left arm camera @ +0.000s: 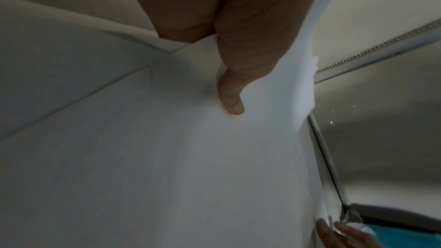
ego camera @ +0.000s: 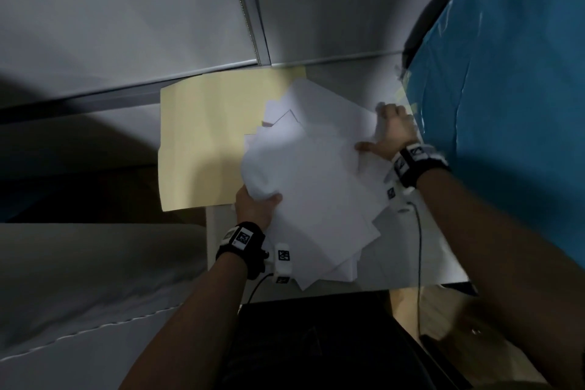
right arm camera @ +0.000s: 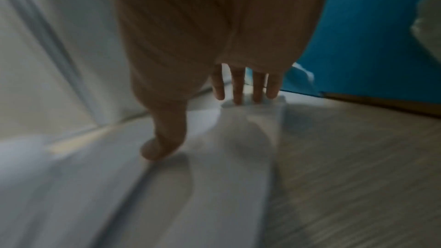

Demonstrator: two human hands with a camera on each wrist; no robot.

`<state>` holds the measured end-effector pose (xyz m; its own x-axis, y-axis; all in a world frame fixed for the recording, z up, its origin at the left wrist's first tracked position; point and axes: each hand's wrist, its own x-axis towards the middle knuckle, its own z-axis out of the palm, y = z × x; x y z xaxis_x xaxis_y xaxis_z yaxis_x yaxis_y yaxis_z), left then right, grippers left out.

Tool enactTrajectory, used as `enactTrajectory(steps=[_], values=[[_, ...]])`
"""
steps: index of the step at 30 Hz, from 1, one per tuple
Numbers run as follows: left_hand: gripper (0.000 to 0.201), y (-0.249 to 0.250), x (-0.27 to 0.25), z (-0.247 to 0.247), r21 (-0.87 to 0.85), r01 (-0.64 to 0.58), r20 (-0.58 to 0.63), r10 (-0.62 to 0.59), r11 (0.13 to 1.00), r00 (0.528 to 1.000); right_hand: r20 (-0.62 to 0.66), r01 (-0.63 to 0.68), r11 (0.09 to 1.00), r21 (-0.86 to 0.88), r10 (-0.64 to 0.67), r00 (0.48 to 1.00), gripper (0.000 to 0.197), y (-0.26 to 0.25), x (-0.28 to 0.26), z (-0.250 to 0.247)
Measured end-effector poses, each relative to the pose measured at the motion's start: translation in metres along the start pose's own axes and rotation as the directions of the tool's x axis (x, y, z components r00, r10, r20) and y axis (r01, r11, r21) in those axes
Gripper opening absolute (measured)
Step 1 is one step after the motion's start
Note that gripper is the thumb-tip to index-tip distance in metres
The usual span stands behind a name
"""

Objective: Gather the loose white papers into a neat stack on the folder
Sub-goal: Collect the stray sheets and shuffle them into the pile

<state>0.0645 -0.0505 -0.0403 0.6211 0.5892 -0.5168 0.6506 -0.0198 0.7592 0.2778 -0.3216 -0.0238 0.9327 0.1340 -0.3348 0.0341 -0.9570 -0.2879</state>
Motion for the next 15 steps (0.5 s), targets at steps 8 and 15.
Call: enactTrajectory(steps=[8, 15], values=[[0.051, -0.013, 0.000, 0.000, -0.047, 0.018, 0.008, -0.017, 0.999, 1.000, 0.225, -0.004, 0.993, 0.121, -0.024, 0.974, 0.105, -0.011, 0.023, -0.007], [0.051, -0.008, 0.000, 0.001, -0.061, 0.008, 0.004, -0.008, 0.998, 1.000, 0.279, 0.009, 0.984, 0.179, -0.060, 0.958, 0.066, -0.017, 0.027, -0.027]])
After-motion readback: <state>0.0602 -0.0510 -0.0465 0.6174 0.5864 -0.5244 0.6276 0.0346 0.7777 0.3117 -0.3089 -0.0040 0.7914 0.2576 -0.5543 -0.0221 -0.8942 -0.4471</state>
